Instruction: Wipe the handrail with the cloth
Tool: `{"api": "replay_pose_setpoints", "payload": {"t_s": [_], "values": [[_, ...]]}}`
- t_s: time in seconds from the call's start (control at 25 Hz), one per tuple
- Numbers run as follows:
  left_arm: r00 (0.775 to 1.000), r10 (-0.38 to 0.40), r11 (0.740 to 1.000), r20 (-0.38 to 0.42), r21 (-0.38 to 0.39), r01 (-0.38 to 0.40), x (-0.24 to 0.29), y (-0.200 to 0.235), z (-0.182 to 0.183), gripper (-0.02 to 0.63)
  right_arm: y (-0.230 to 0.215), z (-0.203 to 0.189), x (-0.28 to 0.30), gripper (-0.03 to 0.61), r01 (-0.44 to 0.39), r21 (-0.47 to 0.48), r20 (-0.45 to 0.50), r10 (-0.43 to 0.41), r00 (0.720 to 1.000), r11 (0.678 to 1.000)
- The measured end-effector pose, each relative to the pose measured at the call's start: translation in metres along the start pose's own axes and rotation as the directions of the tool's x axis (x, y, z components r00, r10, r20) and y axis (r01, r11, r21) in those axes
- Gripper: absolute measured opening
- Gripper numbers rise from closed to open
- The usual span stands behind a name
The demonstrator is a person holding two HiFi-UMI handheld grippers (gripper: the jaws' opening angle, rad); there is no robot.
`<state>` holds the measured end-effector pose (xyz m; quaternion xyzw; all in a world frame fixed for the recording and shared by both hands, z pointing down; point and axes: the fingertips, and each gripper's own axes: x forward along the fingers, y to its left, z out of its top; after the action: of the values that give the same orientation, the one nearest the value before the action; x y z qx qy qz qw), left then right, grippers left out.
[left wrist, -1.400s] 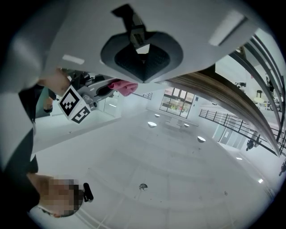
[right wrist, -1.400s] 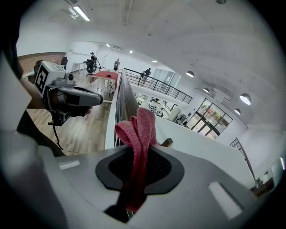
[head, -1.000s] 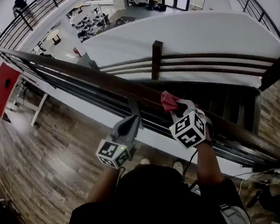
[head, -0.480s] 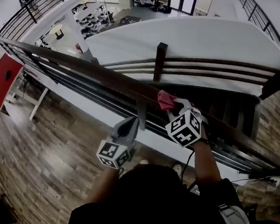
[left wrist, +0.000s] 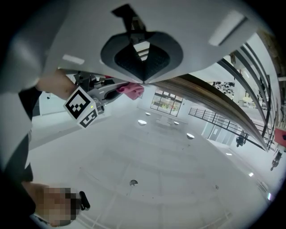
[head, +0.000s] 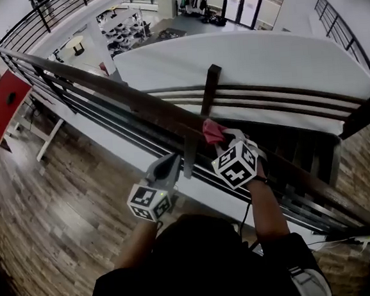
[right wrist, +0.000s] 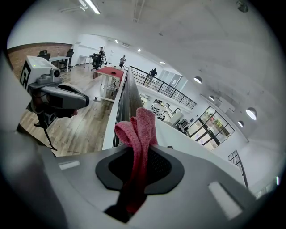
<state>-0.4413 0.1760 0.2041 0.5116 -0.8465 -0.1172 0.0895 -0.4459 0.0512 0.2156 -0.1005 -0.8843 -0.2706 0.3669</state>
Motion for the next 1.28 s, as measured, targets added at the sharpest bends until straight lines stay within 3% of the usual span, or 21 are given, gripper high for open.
{"api": "replay_pose_setpoints", "payload": {"t_s": [0.48, 0.6, 0.68, 0.76, 0.84, 0.92, 1.08, 1.2, 1.28], "values": [[1.0, 0.021, 1.0, 0.015, -0.005, -0.021, -0.021, 0.009, 0.004, 0.0, 0.004, 0.022, 0.017, 0.054, 0.06, 0.0, 0.035, -0.06, 0.998, 0.998], [0.999, 0.025, 1.0, 0.023, -0.008, -0.024, -0.026, 0.007, 0.004, 0.0, 0.007, 0.03, 0.021, 0.052, 0.067, 0.009, 0.085, -0.067, 0.994, 0.998], [0.999, 0.033, 0.999, 0.023, -0.011, -0.033, -0.032, 0.007, 0.004, 0.0, 0.015, 0.041, 0.017, 0.052, 0.019, 0.047, 0.163, -0.026, 0.986, 0.999], [0.999, 0.043, 0.999, 0.03, -0.015, -0.042, -0.037, 0.006, 0.004, 0.0, 0.024, 0.056, 0.002, 0.052, -0.091, 0.139, 0.298, 0.046, 0.953, 0.986], [0.998, 0.045, 0.999, 0.049, -0.018, -0.044, -0.041, 0.003, 0.008, 0.0, 0.028, 0.068, -0.023, 0.051, -0.206, 0.227, 0.455, 0.083, 0.887, 0.952], [0.997, 0.038, 0.999, 0.07, -0.013, -0.037, -0.042, -0.003, 0.012, 0.0, 0.025, 0.073, -0.05, 0.051, -0.268, 0.27, 0.568, 0.072, 0.82, 0.925], [0.991, -0.04, 0.999, 0.13, -0.004, 0.04, -0.031, -0.031, 0.018, 0.0, 0.012, 0.048, -0.104, 0.052, -0.273, 0.315, 0.67, -0.009, 0.743, 0.909], [0.975, -0.151, 0.988, 0.162, 0.012, 0.151, -0.006, -0.07, 0.025, 0.0, -0.007, 0.01, -0.147, 0.052, -0.236, 0.361, 0.699, -0.094, 0.709, 0.902], [0.955, -0.255, 0.967, 0.154, 0.03, 0.254, 0.018, -0.105, 0.026, 0.0, -0.02, -0.021, -0.177, 0.052, -0.168, 0.408, 0.688, -0.181, 0.703, 0.897]]}}
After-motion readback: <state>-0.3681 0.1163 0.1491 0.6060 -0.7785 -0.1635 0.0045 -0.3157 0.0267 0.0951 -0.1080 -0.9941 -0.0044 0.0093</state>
